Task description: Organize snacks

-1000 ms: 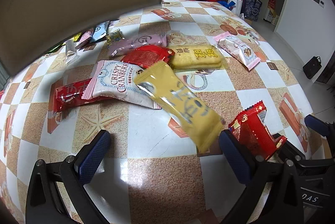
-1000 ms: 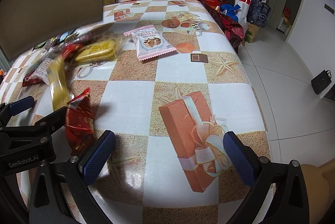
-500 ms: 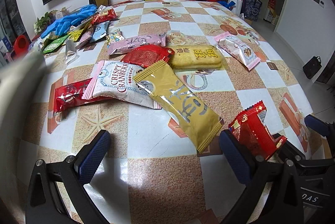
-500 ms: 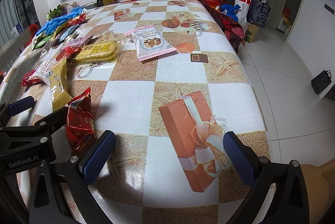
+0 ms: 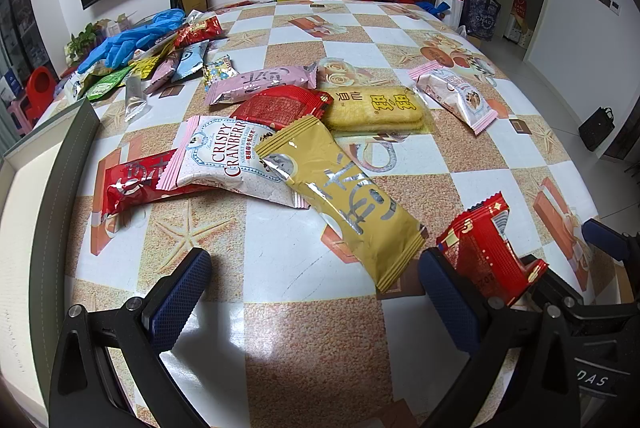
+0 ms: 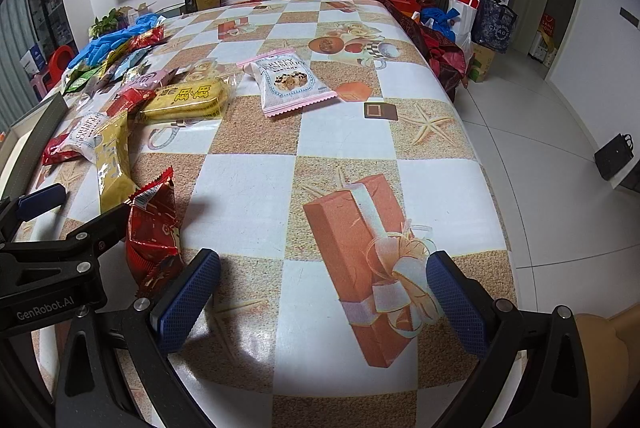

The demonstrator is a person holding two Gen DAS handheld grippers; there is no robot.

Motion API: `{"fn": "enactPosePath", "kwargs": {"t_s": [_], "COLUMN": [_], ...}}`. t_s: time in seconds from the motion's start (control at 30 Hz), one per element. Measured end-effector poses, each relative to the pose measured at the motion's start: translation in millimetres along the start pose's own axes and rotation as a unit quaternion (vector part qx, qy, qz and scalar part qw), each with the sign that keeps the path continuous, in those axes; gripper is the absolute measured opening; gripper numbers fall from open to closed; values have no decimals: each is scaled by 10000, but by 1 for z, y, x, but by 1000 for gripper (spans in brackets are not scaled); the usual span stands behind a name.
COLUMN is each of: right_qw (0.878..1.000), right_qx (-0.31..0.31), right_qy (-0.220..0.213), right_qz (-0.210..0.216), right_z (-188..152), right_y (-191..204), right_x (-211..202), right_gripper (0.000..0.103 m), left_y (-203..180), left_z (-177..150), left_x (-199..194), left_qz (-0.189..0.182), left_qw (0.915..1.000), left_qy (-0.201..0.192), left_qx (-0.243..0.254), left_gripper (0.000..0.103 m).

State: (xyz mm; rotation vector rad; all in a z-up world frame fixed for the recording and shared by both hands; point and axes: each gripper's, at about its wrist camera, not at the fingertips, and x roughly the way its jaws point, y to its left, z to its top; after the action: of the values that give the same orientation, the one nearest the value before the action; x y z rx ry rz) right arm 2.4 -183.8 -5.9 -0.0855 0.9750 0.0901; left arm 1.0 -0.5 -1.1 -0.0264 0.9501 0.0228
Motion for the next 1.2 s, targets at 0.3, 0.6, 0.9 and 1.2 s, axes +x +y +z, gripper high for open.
{"fn": "enactPosePath", "kwargs": {"t_s": [0.3, 0.6, 0.9, 1.2], "right_qw": [10000, 10000, 10000, 10000], "right_qx": [-1, 0, -1, -2], "right_qy": [0, 0, 0, 0], "right_qz": [0, 0, 0, 1], "right_z": [0, 0, 0, 1], "right_y": [0, 0, 0, 0], "right_x": [0, 0, 0, 1], "right_gripper": [103, 103, 103, 103], "left_y": [0, 0, 0, 0], "left_z": [0, 0, 0, 0], "left_x": [0, 0, 0, 0], "left_qz": [0, 1, 0, 1], "left_qw": [10000, 10000, 10000, 10000], "left_qy": [0, -1, -2, -2], "left_qx": [0, -1, -1, -2], "left_gripper": [103, 103, 103, 103]}}
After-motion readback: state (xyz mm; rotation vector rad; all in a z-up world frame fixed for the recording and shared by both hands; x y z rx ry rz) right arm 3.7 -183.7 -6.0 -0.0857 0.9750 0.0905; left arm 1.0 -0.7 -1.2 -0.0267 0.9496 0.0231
